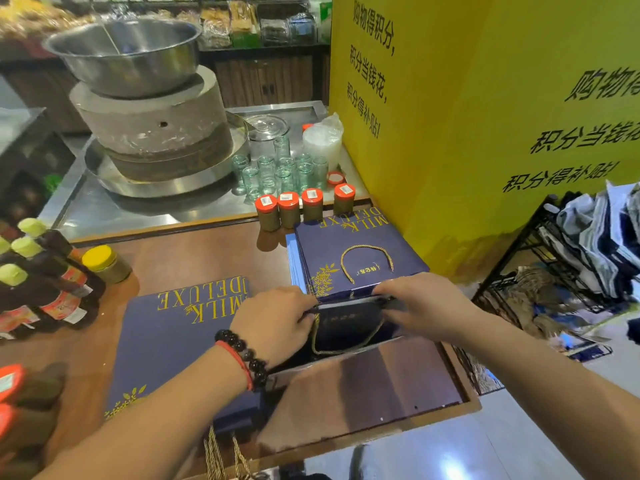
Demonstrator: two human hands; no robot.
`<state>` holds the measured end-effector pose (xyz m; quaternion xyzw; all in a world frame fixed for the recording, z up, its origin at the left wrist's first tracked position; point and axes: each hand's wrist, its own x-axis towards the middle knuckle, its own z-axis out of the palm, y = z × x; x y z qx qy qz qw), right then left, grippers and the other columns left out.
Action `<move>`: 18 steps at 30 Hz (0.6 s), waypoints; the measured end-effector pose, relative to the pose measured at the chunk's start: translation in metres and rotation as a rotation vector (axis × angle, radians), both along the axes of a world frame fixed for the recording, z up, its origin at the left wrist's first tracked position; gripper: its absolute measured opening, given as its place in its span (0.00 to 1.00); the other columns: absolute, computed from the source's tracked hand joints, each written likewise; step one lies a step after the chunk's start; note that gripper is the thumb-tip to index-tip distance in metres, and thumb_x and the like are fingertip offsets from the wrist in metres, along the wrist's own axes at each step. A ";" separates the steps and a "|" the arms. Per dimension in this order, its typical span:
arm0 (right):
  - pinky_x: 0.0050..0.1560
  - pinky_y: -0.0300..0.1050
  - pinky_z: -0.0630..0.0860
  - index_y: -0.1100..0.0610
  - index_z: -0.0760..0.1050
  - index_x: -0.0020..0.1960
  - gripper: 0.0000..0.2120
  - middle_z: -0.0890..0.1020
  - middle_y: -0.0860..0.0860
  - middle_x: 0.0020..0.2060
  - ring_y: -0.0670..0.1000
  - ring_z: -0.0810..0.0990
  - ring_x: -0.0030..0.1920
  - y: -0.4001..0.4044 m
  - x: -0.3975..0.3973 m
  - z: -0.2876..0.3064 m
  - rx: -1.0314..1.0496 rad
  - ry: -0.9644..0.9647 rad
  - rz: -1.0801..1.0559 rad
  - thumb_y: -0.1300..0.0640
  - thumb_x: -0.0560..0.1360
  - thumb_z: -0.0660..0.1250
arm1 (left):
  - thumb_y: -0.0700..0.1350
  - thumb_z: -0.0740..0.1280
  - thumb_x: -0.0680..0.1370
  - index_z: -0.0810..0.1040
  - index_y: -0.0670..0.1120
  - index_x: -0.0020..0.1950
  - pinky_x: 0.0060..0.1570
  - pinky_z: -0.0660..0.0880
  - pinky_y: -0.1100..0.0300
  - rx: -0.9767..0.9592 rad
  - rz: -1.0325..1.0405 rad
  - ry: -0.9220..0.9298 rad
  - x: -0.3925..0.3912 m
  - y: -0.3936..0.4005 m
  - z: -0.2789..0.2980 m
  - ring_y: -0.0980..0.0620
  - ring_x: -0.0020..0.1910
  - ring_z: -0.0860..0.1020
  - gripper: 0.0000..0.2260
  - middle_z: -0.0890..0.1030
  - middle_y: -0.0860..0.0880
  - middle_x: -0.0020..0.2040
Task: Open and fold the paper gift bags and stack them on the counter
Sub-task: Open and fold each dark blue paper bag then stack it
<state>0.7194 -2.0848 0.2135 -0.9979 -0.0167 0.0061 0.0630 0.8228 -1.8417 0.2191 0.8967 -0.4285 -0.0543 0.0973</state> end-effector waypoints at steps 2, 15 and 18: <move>0.45 0.49 0.77 0.46 0.77 0.59 0.12 0.83 0.46 0.51 0.55 0.80 0.53 -0.007 0.001 -0.008 -0.012 -0.072 0.036 0.49 0.76 0.64 | 0.52 0.58 0.79 0.76 0.54 0.57 0.47 0.76 0.53 -0.011 0.025 -0.048 -0.007 -0.005 -0.001 0.49 0.53 0.77 0.10 0.77 0.55 0.51; 0.32 0.47 0.81 0.55 0.84 0.46 0.09 0.86 0.49 0.42 0.55 0.84 0.39 -0.054 -0.069 -0.091 0.161 -0.299 0.271 0.59 0.68 0.67 | 0.45 0.63 0.73 0.80 0.49 0.54 0.33 0.76 0.53 -0.138 -0.015 -0.033 -0.101 -0.025 -0.096 0.47 0.40 0.76 0.12 0.79 0.53 0.45; 0.34 0.48 0.81 0.55 0.83 0.49 0.10 0.85 0.49 0.45 0.55 0.83 0.40 -0.051 -0.103 -0.143 0.176 -0.160 0.277 0.56 0.71 0.67 | 0.44 0.74 0.66 0.81 0.49 0.53 0.35 0.78 0.55 -0.063 -0.023 0.061 -0.124 -0.026 -0.132 0.48 0.41 0.77 0.16 0.80 0.53 0.45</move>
